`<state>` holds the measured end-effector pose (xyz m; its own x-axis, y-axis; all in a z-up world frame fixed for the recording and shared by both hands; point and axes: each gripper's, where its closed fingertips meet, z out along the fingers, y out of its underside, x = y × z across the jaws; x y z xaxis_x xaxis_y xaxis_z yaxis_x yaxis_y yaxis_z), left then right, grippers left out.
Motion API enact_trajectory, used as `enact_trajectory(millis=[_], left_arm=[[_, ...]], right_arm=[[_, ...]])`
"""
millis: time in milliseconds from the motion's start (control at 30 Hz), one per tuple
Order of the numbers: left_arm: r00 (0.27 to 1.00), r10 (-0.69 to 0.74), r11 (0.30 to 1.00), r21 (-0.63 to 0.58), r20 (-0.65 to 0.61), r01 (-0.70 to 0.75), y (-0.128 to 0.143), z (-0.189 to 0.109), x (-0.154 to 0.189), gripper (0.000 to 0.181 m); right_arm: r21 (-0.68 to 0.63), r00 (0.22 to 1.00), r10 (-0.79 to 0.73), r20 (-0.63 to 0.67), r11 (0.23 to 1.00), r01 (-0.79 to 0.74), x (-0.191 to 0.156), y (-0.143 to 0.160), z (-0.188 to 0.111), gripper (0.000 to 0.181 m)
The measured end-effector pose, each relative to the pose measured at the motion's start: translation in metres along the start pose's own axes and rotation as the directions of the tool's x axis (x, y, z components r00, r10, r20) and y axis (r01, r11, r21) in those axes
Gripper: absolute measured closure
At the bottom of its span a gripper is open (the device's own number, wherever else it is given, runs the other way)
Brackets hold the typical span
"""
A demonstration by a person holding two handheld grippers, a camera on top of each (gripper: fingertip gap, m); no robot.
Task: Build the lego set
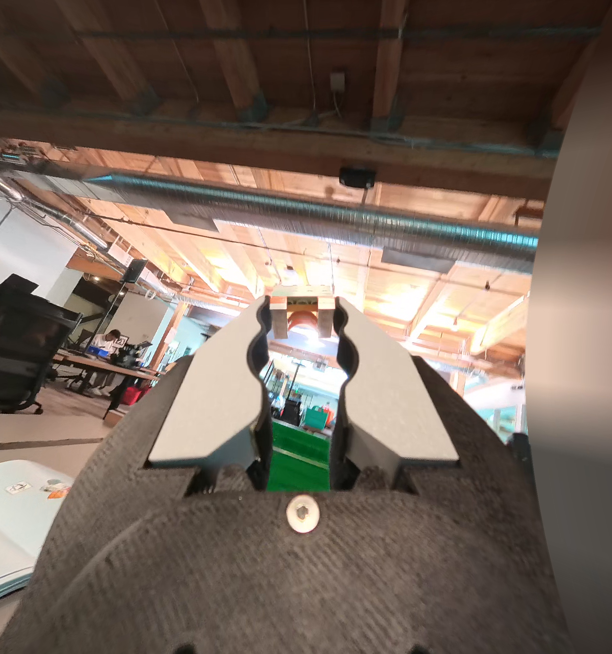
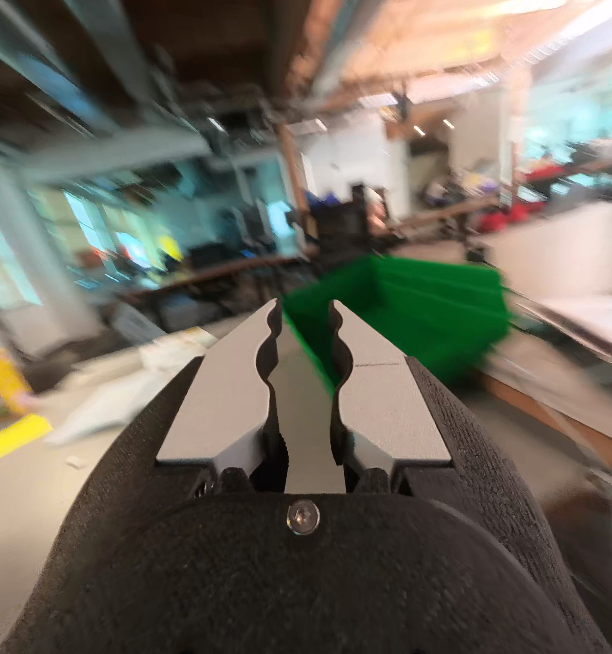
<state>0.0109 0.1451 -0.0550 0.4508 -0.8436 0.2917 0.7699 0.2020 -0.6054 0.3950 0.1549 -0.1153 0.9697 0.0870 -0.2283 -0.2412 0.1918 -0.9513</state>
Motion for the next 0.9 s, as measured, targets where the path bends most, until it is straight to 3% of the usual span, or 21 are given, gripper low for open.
enact_trajectory(millis=[167,267,367,433,500,600,700,900], left_arm=[[0.997,0.067,0.996,-0.055,-0.030,-0.069,0.012,0.002,0.010,0.147],[0.982,0.178,0.977,-0.108,-0.063,-0.184,0.024,0.004,0.019,0.147],[0.906,0.399,0.891,-0.171,-0.144,-0.420,0.043,0.006,0.039,0.147],[0.811,0.551,0.793,-0.180,-0.197,-0.582,0.056,0.006,0.052,0.147],[0.714,0.658,0.694,-0.176,-0.238,-0.698,0.068,0.005,0.061,0.147],[0.625,0.716,0.612,-0.152,-0.311,-0.776,0.082,0.000,0.074,0.147],[0.580,0.732,0.578,-0.125,-0.357,-0.806,0.089,-0.004,0.083,0.147],[0.579,0.712,0.598,-0.087,-0.398,-0.796,0.089,-0.008,0.094,0.147]], right_arm=[[-0.066,0.993,-0.008,-0.114,0.998,0.000,0.046,0.011,-0.024,0.156],[-0.104,0.996,0.080,-0.049,0.991,-0.085,0.038,0.015,-0.024,0.155],[-0.232,0.921,0.302,0.247,0.941,-0.246,-0.036,0.018,-0.012,0.154],[-0.388,0.747,0.472,0.468,0.870,-0.306,-0.111,0.017,-0.015,0.151],[-0.522,0.560,0.573,0.599,0.809,-0.269,-0.179,0.017,-0.026,0.142],[-0.606,0.418,0.593,0.688,0.787,-0.118,-0.249,0.027,-0.042,0.127],[-0.641,0.333,0.616,0.714,0.766,-0.043,-0.281,0.032,-0.047,0.125],[-0.720,0.244,0.694,0.678,0.693,0.030,-0.290,0.036,-0.050,0.139]])
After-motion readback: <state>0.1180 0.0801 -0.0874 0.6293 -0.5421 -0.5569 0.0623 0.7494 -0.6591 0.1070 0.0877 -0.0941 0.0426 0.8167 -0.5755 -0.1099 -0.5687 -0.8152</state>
